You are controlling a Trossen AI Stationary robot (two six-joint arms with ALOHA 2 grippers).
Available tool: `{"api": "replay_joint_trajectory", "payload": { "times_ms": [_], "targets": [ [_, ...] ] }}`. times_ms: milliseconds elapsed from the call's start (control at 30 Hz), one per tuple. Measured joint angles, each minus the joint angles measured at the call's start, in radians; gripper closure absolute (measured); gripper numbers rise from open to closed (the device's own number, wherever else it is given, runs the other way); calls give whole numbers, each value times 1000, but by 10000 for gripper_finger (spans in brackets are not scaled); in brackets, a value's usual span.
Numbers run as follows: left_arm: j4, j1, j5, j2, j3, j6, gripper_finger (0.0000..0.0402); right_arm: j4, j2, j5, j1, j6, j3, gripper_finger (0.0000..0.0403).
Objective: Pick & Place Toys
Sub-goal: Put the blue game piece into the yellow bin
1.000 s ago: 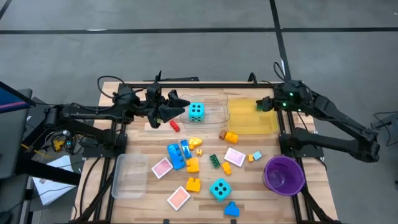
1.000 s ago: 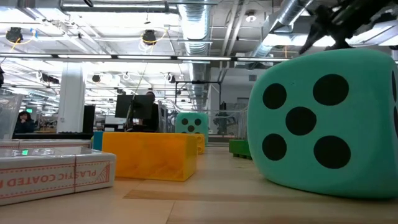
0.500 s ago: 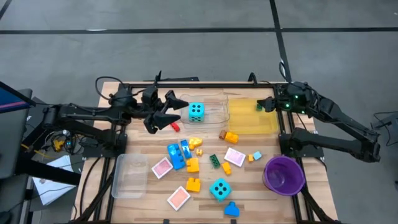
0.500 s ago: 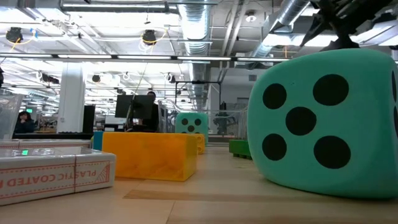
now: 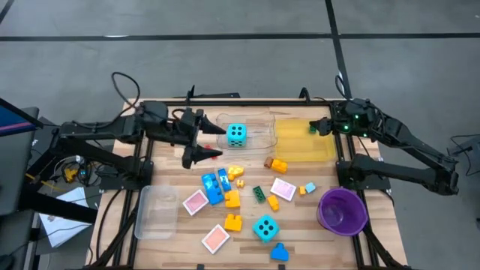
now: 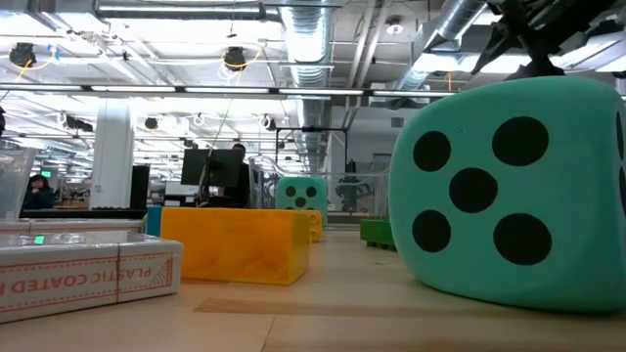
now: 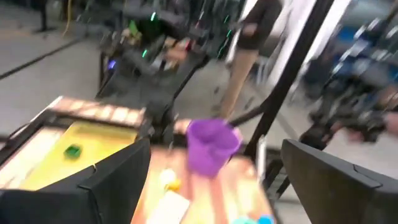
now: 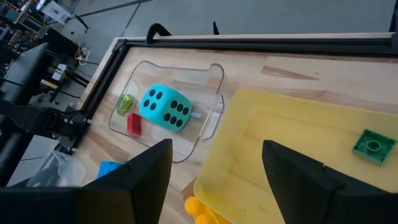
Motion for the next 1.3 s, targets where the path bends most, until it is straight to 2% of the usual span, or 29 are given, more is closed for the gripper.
{"api": "replay_joint_trajectory", "payload": {
  "times_ms": [67, 367, 567, 833, 1167, 1300],
  "targets": [
    [-104, -14, -12, 16, 23, 11, 41, 0, 1, 0, 0, -4, 0, 161],
    [-349, -93, -11, 162, 141, 146, 40, -7, 1, -3, 0, -4, 0, 161],
    [-564, -143, -17, 299, 221, 380, 40, -7, 1, -21, 0, -6, 0, 161],
    [-809, -186, -46, 452, 224, 698, 41, -14, 1, -31, 0, -7, 0, 161],
    [-833, -182, -61, 600, 219, 950, 41, -11, 0, -31, 0, -23, 0, 161],
    [-829, -182, -61, 634, 159, 1003, 46, -11, 1, -30, 0, -23, 0, 161]
  ]
}}
